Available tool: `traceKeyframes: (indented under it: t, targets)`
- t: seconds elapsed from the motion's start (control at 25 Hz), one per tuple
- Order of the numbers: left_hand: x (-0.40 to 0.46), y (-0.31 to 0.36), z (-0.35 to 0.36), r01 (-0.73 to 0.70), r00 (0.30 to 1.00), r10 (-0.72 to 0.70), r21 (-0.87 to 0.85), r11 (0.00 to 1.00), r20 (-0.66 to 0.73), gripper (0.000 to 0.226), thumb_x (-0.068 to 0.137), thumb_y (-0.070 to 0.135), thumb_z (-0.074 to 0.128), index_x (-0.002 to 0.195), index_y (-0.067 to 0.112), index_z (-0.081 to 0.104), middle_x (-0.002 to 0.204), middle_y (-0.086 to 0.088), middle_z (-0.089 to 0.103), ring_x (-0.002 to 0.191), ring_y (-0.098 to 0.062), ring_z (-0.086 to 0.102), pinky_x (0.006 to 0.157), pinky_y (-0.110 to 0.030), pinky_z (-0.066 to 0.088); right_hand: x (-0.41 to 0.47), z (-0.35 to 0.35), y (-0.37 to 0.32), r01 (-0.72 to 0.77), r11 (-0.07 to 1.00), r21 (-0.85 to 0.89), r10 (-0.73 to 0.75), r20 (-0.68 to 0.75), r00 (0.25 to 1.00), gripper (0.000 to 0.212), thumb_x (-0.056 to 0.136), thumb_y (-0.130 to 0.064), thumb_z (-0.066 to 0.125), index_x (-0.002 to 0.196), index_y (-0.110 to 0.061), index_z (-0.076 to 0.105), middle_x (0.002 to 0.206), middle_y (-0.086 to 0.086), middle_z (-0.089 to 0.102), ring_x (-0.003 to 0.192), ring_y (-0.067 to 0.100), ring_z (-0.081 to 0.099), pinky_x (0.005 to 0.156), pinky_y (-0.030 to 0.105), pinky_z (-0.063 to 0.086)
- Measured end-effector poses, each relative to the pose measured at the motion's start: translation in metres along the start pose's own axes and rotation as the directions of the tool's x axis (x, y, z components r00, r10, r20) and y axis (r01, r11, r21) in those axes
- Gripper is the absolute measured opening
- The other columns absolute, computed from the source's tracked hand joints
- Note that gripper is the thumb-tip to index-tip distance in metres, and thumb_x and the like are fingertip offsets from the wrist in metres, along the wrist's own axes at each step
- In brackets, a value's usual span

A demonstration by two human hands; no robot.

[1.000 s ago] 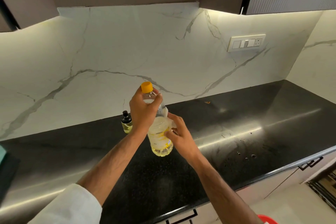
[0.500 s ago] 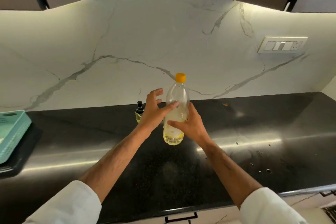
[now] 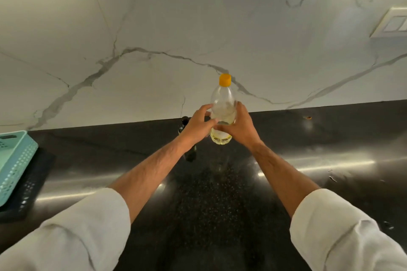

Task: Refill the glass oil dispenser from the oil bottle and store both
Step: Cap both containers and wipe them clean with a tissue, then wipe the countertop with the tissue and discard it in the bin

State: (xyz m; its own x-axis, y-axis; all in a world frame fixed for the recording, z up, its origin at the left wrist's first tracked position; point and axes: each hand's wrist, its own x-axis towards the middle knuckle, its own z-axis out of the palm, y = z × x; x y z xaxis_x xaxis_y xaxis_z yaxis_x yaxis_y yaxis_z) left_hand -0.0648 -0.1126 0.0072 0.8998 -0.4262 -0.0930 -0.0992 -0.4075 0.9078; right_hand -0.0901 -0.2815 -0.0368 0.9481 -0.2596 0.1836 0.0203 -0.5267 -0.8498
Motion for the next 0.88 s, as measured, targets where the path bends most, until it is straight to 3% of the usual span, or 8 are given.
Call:
traceKeyframes:
  t: [0.08,0.2,0.36,0.68,0.8,0.88]
  targets:
    - [0.019,-0.009,0.001,-0.001,1.000,0.001,-0.003,1.000,-0.003,0.057,0.099,0.027,0.061,0.150,0.030,0.034,0.138,0.005,0.048,0.125,-0.017,0.053,0.093,-0.036,0.054,0.016,0.006,0.011,-0.013,1.000,0.002,0.013,-0.006,1.000,0.092,0.059,-0.048,0.092,0.135,-0.021,0.048,0.126,0.001,0.057,0.115,0.021,0.060,0.096,0.044,0.057]
    - [0.038,-0.024,0.007,0.025,1.000,-0.026,-0.013,1.000,-0.012,0.062,0.098,0.028,0.061,0.152,0.031,0.031,0.149,0.001,0.042,0.134,-0.017,0.045,0.110,-0.047,0.045,0.031,0.017,0.022,-0.021,1.000,0.007,0.021,0.006,1.000,0.087,0.064,-0.044,0.092,0.134,-0.021,0.048,0.126,0.001,0.055,0.116,0.020,0.059,0.096,0.043,0.057]
    - [0.053,-0.044,0.012,0.047,0.998,-0.049,-0.040,0.998,-0.047,0.064,0.097,0.025,0.061,0.152,0.034,0.030,0.155,0.001,0.038,0.138,-0.020,0.043,0.112,-0.052,0.043,0.045,0.035,0.034,-0.032,0.999,-0.025,0.033,0.024,0.999,0.083,0.068,-0.036,0.093,0.136,-0.017,0.048,0.127,0.002,0.053,0.116,0.020,0.057,0.094,0.036,0.055]
    - [0.054,-0.067,0.015,0.035,0.998,-0.039,-0.078,0.996,-0.053,0.069,0.094,0.020,0.061,0.153,0.032,0.029,0.156,0.000,0.036,0.132,-0.017,0.052,0.113,-0.044,0.044,0.049,0.050,0.041,-0.066,0.998,-0.017,0.067,0.073,0.995,0.083,0.074,-0.029,0.090,0.141,-0.014,0.044,0.131,0.002,0.046,0.116,0.014,0.050,0.090,0.026,0.045]
    - [0.053,-0.072,0.015,0.060,0.998,-0.064,-0.118,0.991,-0.030,0.073,0.088,0.030,0.063,0.153,0.034,0.029,0.157,0.003,0.033,0.131,-0.017,0.054,0.113,-0.047,0.044,0.047,0.042,0.037,-0.142,0.986,0.089,0.133,0.105,0.986,0.088,0.071,-0.030,0.093,0.141,-0.016,0.042,0.130,0.001,0.047,0.117,0.013,0.055,0.088,0.020,0.049]
    - [0.043,-0.070,0.018,0.065,0.996,-0.071,-0.135,0.989,-0.045,0.076,0.090,0.029,0.064,0.155,0.031,0.026,0.161,0.001,0.027,0.136,-0.015,0.049,0.115,-0.044,0.042,0.039,0.031,0.038,-0.220,0.958,0.182,0.206,0.091,0.974,0.078,0.075,-0.017,0.091,0.136,-0.017,0.042,0.122,-0.002,0.054,0.109,0.008,0.060,0.079,0.012,0.051]
